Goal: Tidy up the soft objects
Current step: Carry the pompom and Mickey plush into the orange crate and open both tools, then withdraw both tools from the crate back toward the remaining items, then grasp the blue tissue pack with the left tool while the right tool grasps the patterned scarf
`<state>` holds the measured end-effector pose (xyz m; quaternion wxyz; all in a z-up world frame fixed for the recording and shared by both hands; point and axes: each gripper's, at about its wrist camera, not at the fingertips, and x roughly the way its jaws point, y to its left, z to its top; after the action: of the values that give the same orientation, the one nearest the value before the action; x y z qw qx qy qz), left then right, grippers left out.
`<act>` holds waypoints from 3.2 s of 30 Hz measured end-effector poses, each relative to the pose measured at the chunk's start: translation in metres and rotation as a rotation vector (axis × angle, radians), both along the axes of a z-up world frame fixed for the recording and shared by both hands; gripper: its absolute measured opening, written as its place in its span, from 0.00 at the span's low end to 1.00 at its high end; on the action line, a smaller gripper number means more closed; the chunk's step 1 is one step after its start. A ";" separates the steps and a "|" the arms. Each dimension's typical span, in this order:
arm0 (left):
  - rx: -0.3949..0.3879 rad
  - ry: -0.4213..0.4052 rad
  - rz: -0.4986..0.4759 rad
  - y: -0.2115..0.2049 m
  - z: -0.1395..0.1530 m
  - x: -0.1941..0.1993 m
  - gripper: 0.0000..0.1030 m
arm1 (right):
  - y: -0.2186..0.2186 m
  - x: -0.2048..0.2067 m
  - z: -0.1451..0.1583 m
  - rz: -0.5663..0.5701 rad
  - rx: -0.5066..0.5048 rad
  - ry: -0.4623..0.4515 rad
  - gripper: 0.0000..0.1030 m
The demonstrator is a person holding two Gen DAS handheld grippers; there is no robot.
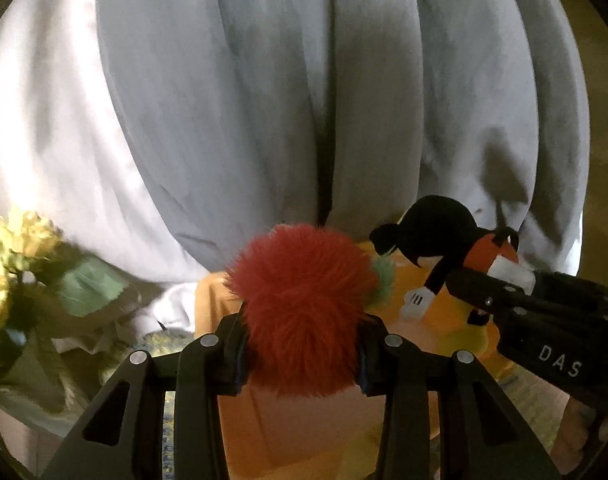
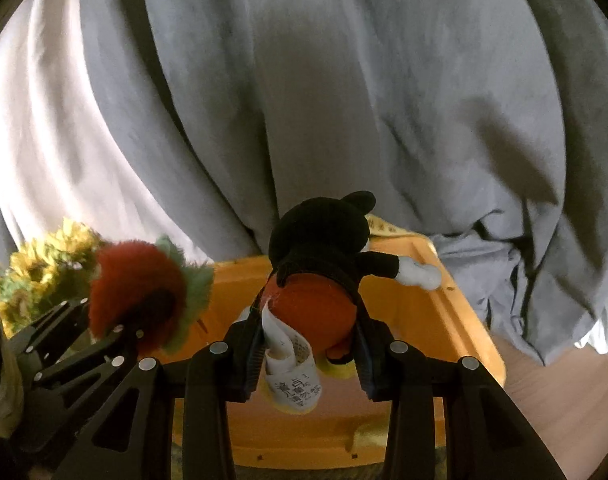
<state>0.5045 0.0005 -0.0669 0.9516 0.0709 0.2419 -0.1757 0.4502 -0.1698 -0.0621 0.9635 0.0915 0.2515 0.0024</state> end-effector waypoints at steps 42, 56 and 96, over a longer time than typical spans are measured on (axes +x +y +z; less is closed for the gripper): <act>-0.071 -0.073 0.021 0.013 0.082 -0.159 0.74 | -0.010 -0.150 0.073 -0.185 -0.161 -0.153 0.80; -0.035 -0.076 -0.009 0.010 0.075 -0.225 0.78 | -0.019 -0.221 0.063 -0.268 -0.127 -0.121 0.83; 0.103 0.247 -0.102 -0.034 -0.073 -0.257 0.81 | -0.057 -0.275 -0.087 -0.370 -0.056 0.222 0.95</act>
<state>0.2473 -0.0333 -0.1402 0.8996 0.1095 0.3619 -0.2184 0.1750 -0.2263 -0.1493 0.9162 0.1091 0.3347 -0.1915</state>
